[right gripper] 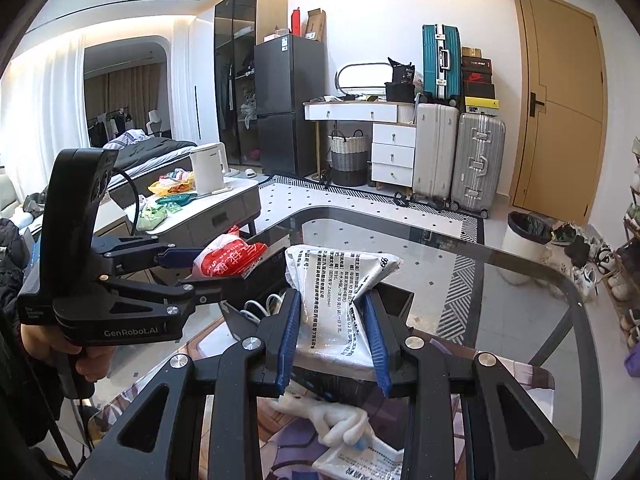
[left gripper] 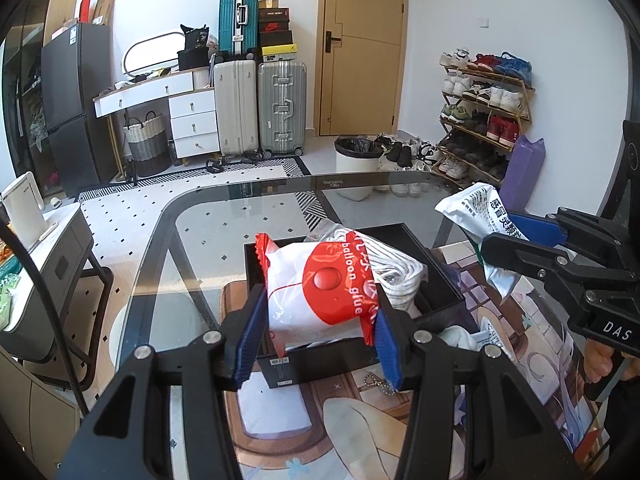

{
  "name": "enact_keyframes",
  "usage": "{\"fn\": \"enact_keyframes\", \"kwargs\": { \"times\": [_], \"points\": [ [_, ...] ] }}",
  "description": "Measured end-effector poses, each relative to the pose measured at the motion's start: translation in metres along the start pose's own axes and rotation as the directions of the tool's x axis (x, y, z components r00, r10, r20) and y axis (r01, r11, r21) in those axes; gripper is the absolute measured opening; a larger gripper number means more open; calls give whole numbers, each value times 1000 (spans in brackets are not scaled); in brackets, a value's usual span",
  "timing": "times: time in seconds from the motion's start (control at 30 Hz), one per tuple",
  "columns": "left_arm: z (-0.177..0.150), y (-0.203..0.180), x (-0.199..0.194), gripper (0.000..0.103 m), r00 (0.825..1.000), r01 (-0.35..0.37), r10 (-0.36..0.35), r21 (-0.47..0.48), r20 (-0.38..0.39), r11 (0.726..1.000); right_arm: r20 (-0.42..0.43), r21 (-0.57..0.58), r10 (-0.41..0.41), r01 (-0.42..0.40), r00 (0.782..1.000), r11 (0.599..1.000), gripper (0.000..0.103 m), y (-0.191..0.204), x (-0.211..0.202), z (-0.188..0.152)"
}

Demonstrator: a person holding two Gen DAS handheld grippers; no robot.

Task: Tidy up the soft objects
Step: 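Lower the glue bag into the box with the left gripper while the right lowers the packet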

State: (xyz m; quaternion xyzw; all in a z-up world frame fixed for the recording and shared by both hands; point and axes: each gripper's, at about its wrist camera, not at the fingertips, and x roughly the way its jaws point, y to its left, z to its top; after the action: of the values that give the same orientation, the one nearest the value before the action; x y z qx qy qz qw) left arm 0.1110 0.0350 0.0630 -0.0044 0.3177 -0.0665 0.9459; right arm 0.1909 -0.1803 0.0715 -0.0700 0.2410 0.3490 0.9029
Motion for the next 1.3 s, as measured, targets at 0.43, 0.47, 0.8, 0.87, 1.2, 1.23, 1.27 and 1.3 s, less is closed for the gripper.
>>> {"fn": "enact_keyframes", "kwargs": {
  "times": [0.43,0.47,0.8,0.87,1.2,1.23,1.27,1.3],
  "points": [
    [7,3,21,49,1000,-5,5,-17,-8,1000,-16,7,14,-14,1000,1000,32,0,28,2],
    [6,4,22,49,1000,-6,6,-17,-9,1000,-19,9,16,-16,1000,1000,32,0,31,1],
    [6,5,37,49,1000,-3,2,-13,-21,1000,-51,11,31,-30,998,999,32,-9,59,4],
    [6,5,40,49,1000,-4,4,-11,-23,1000,-56,9,31,-31,998,999,32,-10,65,5],
    [7,3,50,49,999,6,-6,-3,-35,1000,-81,2,45,-45,996,999,32,-12,81,2],
    [7,3,50,49,999,6,-7,-2,-36,1000,-84,1,46,-46,995,999,32,-12,82,2],
    [7,3,52,49,999,3,-3,0,-38,1000,-87,2,46,-46,995,999,32,-12,85,1],
    [6,2,53,49,999,1,-1,3,-40,1000,-89,4,47,-47,995,999,32,-12,86,1]
  ]
}}
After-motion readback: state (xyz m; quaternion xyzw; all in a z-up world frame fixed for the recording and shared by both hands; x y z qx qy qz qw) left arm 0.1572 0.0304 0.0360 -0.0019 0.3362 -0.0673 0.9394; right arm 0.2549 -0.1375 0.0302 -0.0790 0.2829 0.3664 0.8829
